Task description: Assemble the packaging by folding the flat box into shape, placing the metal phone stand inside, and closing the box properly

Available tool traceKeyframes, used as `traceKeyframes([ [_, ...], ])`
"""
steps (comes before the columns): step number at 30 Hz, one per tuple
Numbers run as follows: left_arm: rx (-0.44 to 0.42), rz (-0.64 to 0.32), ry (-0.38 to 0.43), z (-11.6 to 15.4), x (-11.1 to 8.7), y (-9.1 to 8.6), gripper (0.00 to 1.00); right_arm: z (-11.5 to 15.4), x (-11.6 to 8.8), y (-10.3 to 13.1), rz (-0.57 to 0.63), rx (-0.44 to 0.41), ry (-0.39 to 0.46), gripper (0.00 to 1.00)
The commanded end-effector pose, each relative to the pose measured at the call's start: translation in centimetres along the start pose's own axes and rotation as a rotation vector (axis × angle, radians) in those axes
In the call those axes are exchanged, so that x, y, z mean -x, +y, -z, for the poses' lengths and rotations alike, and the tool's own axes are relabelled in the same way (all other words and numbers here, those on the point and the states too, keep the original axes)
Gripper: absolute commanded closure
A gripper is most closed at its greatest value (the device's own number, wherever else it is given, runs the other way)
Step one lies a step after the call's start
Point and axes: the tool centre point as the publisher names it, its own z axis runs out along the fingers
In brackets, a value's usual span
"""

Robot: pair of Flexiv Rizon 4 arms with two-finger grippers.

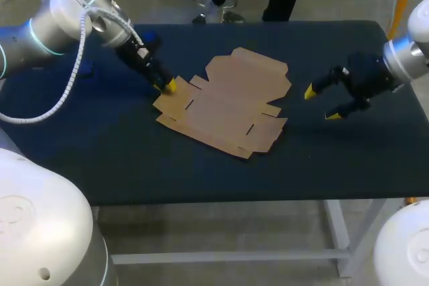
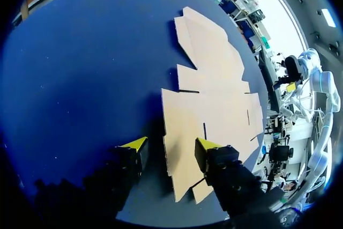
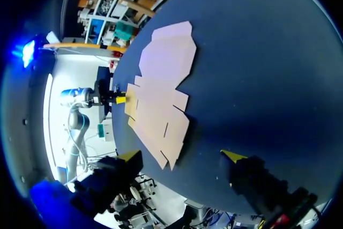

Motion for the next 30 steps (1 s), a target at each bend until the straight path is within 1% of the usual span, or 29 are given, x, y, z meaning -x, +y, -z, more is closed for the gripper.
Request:
traceKeyframes([
  [1, 0.047, 0.0, 0.003, -0.9, 0.0, -0.4, 0.73, 0.1, 0.1, 0.1, -0.001, -0.003, 0.001, 0.0],
  [2, 0.047, 0.0, 0.002, -1.0, -0.1, -0.4, 0.92, 0.1, 0.1, 0.0, -0.001, -0.003, 0.001, 0.0],
  [3, 0.047, -0.001, 0.001, -1.0, -0.2, -0.2, 1.0, 0.1, 0.1, 0.0, -0.001, -0.003, 0.002, 0.0],
  [7, 0.047, 0.009, -0.009, -1.0, -0.5, 0.1, 1.0, 0.1, 0.3, -0.1, -0.003, -0.003, 0.006, 0.0],
  [11, 0.005, 0.04, 0.023, -0.3, -0.8, 0.8, 1.0, 0.2, 0.4, -0.2, -0.007, -0.003, 0.009, 0.0],
  [18, -0.147, 0.173, 0.081, 1.5, -1.8, 2.5, 1.0, 0.4, 0.5, -0.5, -0.001, 0.002, 0.017, 0.0],
  [23, -0.23, 0.288, 0.108, 2.3, -2.2, 3.9, 1.0, 0.4, 0.6, -0.5, 0.006, -0.002, 0.023, 0.0],
  [25, -0.28, 0.336, 0.101, 2.6, -2.3, 4.6, 1.0, 0.4, 0.6, -0.5, 0.011, -0.004, 0.026, 0.0],
  [26, -0.293, 0.343, 0.106, 2.7, -2.3, 5.0, 1.0, 0.4, 0.6, -0.5, 0.012, -0.004, 0.027, 0.0],
  [30, -0.334, 0.389, 0.081, 2.7, -2.5, 5.9, 1.0, 0.4, 0.6, -0.5, 0.021, -0.007, 0.031, 0.0],
])
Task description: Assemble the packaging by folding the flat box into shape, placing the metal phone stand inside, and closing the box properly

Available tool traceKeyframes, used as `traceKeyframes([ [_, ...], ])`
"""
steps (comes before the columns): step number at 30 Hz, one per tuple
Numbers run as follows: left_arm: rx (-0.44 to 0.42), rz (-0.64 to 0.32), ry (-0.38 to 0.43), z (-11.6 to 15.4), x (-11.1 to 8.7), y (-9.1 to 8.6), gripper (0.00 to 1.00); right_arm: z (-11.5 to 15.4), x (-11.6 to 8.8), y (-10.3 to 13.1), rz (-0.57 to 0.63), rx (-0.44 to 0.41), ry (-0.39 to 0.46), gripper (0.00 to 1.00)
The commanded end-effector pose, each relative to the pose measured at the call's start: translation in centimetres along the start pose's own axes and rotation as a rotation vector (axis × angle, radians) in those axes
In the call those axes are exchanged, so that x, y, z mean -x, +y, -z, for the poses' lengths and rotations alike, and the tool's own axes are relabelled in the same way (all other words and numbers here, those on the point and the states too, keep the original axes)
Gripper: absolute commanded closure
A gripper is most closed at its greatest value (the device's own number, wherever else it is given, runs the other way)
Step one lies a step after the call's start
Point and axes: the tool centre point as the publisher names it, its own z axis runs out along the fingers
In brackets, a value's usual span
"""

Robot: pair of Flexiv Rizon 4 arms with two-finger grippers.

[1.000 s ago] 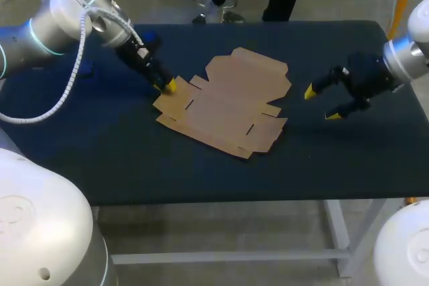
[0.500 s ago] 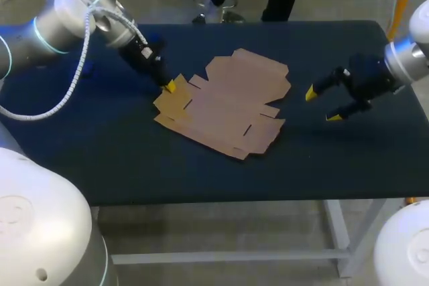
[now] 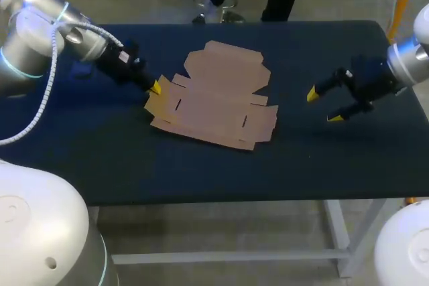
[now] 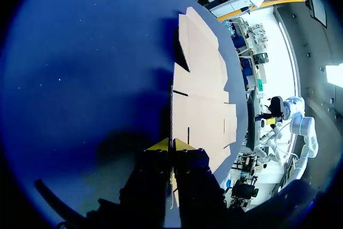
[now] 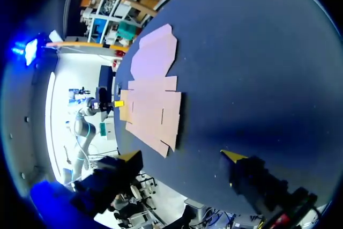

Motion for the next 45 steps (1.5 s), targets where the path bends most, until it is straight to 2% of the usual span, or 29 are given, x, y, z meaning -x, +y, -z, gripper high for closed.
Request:
traceKeyframes([
  [1, -0.201, 0.019, -0.023, 0.4, -0.5, 2.6, 1.0, 0.2, 0.1, 0.1, 0.006, -0.008, 0.01, 0.0],
  [7, -0.217, -0.017, -0.031, 0.3, -0.1, 4.5, 1.0, 0.1, 0.3, 0.0, 0.011, -0.013, 0.015, 0.0],
  [8, -0.217, -0.017, -0.031, 0.3, 0.0, 4.7, 0.79, 0.2, 0.3, 0.0, 0.011, -0.013, 0.015, 0.0],
  [9, -0.212, -0.018, -0.031, 0.4, 0.0, 4.8, 0.53, 0.2, 0.4, 0.0, 0.01, -0.014, 0.014, 0.0],
  [10, -0.208, -0.017, -0.032, 0.5, 0.0, 4.9, 0.16, 0.2, 0.4, -0.1, 0.009, -0.015, 0.013, 0.0],
  [11, -0.201, -0.014, -0.034, 0.5, 0.0, 4.9, 0.0, 0.2, 0.4, -0.1, 0.009, -0.016, 0.012, 0.0],
  [19, -0.118, -0.001, -0.079, 1.1, 0.1, 3.8, 0.0, 0.0, 0.5, -0.1, 0.008, -0.021, 0.013, 0.0],
  [24, -0.013, -0.033, -0.084, 1.1, 0.8, 2.0, 0.0, -0.2, 0.4, 0.1, 0.008, -0.028, 0.013, 0.0],
  [26, 0.063, -0.061, -0.07, 1.1, 1.1, 1.3, 0.01, -0.3, 0.3, 0.1, 0.009, -0.03, 0.011, 0.0],
  [27, 0.063, -0.054, -0.065, 1.1, 1.2, 1.2, 0.03, -0.3, 0.2, 0.2, 0.009, -0.03, 0.011, 0.0],
  [28, 0.106, -0.073, -0.055, 1.1, 1.2, 1.0, 0.11, -0.3, 0.2, 0.2, 0.009, -0.031, 0.01, 0.0],
  [29, 0.122, -0.076, -0.056, 1.0, 1.2, 1.0, 0.14, -0.3, 0.2, 0.2, 0.008, -0.032, 0.009, 0.0],
  [32, 0.18, -0.096, -0.038, 0.8, 1.2, 0.9, 0.18, -0.4, 0.2, 0.3, 0.004, -0.032, 0.007, 0.0],
  [35, 0.208, -0.093, -0.024, 0.5, 1.4, 0.7, 0.33, -0.5, 0.2, 0.3, 0.001, -0.032, 0.006, 0.0],
  [40, 0.245, -0.103, -0.046, -0.2, 1.3, 1.0, 0.35, -0.7, 0.1, 0.4, -0.002, -0.035, 0.004, 0.0],
  [43, 0.265, -0.105, -0.054, -0.5, 1.2, 1.3, 0.43, -0.8, 0.0, 0.5, -0.002, -0.037, 0.003, 0.0],
  [44, 0.273, -0.106, -0.058, -0.7, 1.2, 1.5, 0.5, -0.8, 0.0, 0.5, -0.002, -0.037, 0.003, 0.0],
  [45, 0.271, -0.095, -0.072, -0.9, 1.2, 1.6, 0.53, -0.9, 0.0, 0.6, -0.002, -0.039, 0.003, 0.0],
])
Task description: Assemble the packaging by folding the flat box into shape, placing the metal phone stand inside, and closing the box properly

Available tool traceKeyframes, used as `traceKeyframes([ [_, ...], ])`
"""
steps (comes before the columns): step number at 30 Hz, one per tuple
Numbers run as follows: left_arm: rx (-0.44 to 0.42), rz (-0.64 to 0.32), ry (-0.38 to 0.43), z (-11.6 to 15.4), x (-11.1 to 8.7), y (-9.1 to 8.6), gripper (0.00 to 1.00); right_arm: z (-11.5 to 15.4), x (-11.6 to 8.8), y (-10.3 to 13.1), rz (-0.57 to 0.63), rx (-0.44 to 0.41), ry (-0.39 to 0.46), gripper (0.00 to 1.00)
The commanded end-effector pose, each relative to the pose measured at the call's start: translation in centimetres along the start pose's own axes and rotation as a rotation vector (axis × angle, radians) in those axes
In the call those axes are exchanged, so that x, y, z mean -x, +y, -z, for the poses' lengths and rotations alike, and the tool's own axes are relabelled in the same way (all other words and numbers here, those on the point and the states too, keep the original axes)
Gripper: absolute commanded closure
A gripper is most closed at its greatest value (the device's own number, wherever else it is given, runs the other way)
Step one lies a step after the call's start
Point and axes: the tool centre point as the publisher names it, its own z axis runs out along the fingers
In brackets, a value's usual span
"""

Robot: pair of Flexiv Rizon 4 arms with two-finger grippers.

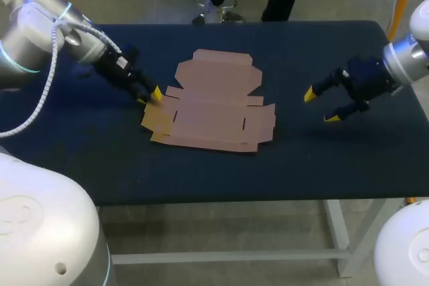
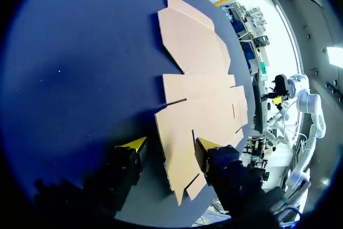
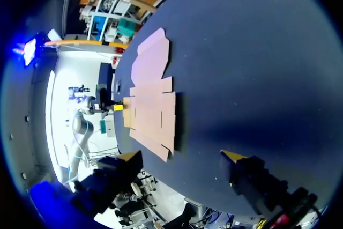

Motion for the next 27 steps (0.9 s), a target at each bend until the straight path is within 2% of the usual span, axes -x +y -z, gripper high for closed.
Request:
traceKeyframes([
  [1, 0.151, 0.024, -0.032, -0.7, -0.1, -0.2, 0.58, -0.1, 0.0, 0.2, -0.001, -0.008, 0.002, 0.0],
  [2, 0.144, 0.03, -0.03, -0.8, -0.1, -0.1, 0.77, -0.2, 0.0, 0.2, -0.001, -0.01, 0.002, 0.0],
  [3, 0.128, 0.041, -0.024, -0.8, -0.1, 0.0, 1.0, -0.2, 0.0, 0.2, -0.001, -0.011, 0.002, 0.0],
  [8, 0.052, 0.061, 0.001, -0.6, -0.2, 1.2, 1.0, -0.2, 0.2, 0.2, -0.004, -0.012, 0.004, 0.0],
  [18, -0.1, 0.132, 0.034, -0.5, -1.9, 3.3, 1.0, 0.2, 0.5, 0.0, 0.001, -0.006, 0.011, 0.0],
  [27, -0.108, 0.159, 0.101, -0.4, -3.1, 5.3, 1.0, 0.5, 0.7, -0.2, 0.007, -0.006, 0.019, 0.0],
])
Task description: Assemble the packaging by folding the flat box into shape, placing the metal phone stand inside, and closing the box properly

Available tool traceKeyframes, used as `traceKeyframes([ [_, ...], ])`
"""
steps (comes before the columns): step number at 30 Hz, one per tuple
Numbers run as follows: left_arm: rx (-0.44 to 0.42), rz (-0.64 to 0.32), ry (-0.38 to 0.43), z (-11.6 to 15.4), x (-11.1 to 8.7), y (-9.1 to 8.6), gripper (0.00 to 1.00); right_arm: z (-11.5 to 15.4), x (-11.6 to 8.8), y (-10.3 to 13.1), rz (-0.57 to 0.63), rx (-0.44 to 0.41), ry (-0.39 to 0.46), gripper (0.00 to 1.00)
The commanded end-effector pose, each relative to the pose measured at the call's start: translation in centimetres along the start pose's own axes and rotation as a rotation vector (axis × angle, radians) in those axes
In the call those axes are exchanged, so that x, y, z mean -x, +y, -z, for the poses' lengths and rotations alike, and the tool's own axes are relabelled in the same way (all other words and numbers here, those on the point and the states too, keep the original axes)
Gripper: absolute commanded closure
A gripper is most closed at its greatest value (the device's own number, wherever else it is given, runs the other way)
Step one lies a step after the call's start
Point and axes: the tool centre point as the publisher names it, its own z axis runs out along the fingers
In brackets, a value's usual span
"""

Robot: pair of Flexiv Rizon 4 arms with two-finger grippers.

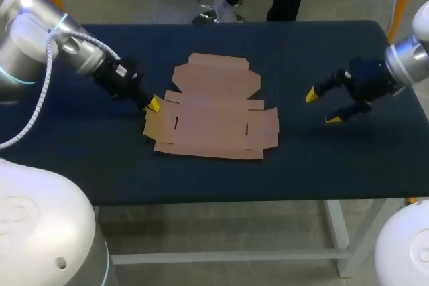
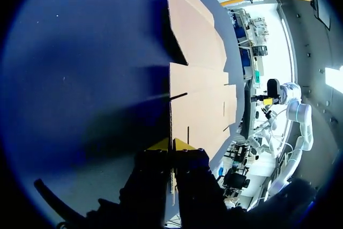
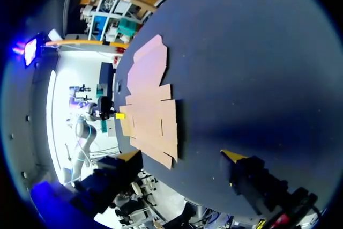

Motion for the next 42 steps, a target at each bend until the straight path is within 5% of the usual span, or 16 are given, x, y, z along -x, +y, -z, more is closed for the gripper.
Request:
traceKeyframes([
  [1, -0.11, 0.004, 0.008, 0.1, -0.2, 1.5, 1.0, 0.4, 0.1, -0.1, 0.005, -0.003, 0.009, 0.0],
  [25, -0.028, 0.007, 0.07, -0.8, 0.9, 2.7, 1.0, 0.2, -0.3, -0.5, 0.019, -0.012, 0.007, 0.0],
  [26, -0.024, 0.007, 0.071, -0.8, 0.9, 2.7, 0.85, 0.2, -0.4, -0.5, 0.019, -0.012, 0.006, 0.0],
  [29, -0.02, 0.009, 0.073, -0.9, 0.9, 2.7, 0.1, 0.2, -0.4, -0.5, 0.019, -0.012, 0.005, 0.0],
  [31, -0.021, 0.011, 0.075, -0.8, 1.0, 2.6, 0.02, 0.2, -0.4, -0.5, 0.019, -0.013, 0.005, 0.0],
  [42, -0.106, 0.066, 0.041, -0.7, 1.0, 3.6, 0.76, -0.1, -0.3, -0.5, 0.016, -0.019, 0.008, 0.0],
])
